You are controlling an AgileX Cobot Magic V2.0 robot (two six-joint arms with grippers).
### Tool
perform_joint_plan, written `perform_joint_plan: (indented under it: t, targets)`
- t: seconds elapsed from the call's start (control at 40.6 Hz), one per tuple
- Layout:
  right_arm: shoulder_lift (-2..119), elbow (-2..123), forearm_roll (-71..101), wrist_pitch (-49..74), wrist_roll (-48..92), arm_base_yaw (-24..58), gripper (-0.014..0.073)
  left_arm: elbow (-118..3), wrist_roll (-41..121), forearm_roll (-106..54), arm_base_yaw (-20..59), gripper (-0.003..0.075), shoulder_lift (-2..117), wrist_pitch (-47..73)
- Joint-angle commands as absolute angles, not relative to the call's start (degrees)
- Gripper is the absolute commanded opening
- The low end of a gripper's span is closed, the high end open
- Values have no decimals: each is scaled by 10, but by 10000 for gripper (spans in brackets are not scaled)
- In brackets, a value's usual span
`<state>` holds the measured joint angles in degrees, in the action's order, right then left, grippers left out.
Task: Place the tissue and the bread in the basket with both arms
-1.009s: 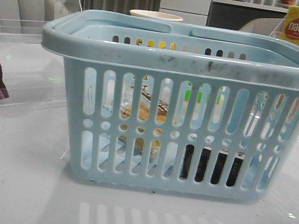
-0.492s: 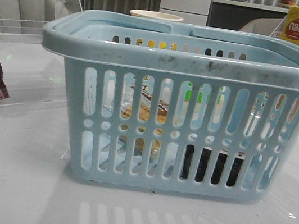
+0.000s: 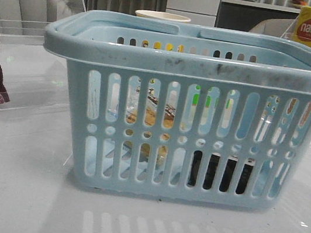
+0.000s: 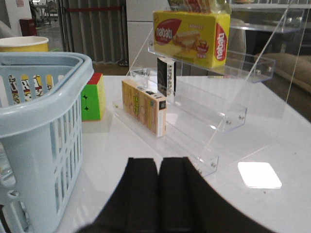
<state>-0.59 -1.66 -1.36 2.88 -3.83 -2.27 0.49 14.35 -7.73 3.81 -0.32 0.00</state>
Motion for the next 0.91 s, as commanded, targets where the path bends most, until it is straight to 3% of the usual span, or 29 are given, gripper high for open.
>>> perform_joint_plan:
  t: [0.0,0.886]
  targets:
    - [-16,-18,-48,-44,-36,-27,57,3,142,-84,39,99,-13,-50]
    - [-16,-18,-22,-59,-37,-27,57,3,142,-84,39,99,-13,-50]
